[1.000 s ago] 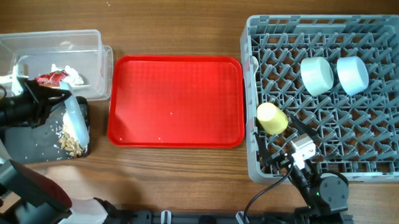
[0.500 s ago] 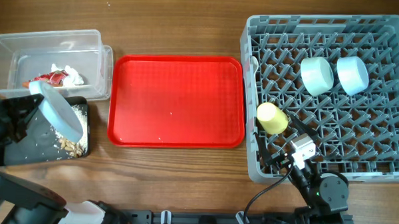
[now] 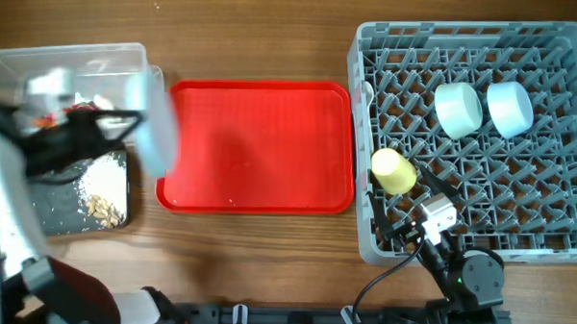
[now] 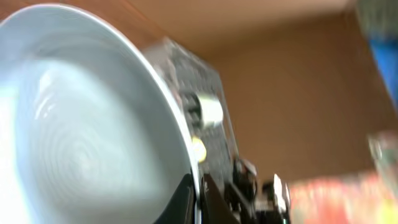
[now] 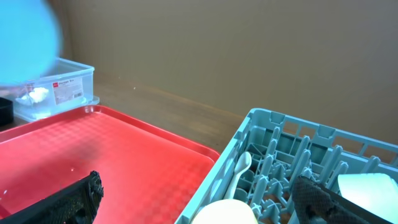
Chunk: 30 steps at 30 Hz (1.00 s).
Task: Sort waste into correct bins and load items into the dishwasher rack
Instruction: 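Carry the empty plate to the rack and stand it upright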
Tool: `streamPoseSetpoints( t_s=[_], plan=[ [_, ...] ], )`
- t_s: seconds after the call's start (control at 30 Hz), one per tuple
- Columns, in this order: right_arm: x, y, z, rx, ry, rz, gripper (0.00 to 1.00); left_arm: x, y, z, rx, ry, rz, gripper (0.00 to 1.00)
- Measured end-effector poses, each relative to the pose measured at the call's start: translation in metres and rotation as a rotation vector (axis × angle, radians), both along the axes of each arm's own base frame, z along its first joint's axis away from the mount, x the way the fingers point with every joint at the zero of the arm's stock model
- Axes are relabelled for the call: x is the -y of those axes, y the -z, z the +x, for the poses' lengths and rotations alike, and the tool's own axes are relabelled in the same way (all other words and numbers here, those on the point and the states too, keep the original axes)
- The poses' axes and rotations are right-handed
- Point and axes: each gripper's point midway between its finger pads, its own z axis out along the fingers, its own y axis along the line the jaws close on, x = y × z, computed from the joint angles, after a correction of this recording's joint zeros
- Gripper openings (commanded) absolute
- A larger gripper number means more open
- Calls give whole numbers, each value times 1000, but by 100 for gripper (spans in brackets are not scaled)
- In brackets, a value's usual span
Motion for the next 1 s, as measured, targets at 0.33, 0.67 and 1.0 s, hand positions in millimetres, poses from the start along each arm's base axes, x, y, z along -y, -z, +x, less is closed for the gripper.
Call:
streamPoseSetpoints(
  t_s=[0.33,0.67,1.0],
  plan=[
    [0,1,0,-3,-2,-2,100,251,-59,36,720,625,40,4],
    [0,1,0,-2,-2,-3,100,369,-32,118,208,67,-169,4],
    [0,1,0,-2,-2,-4,100,367,62,167,-159,-117,-264,99]
  ],
)
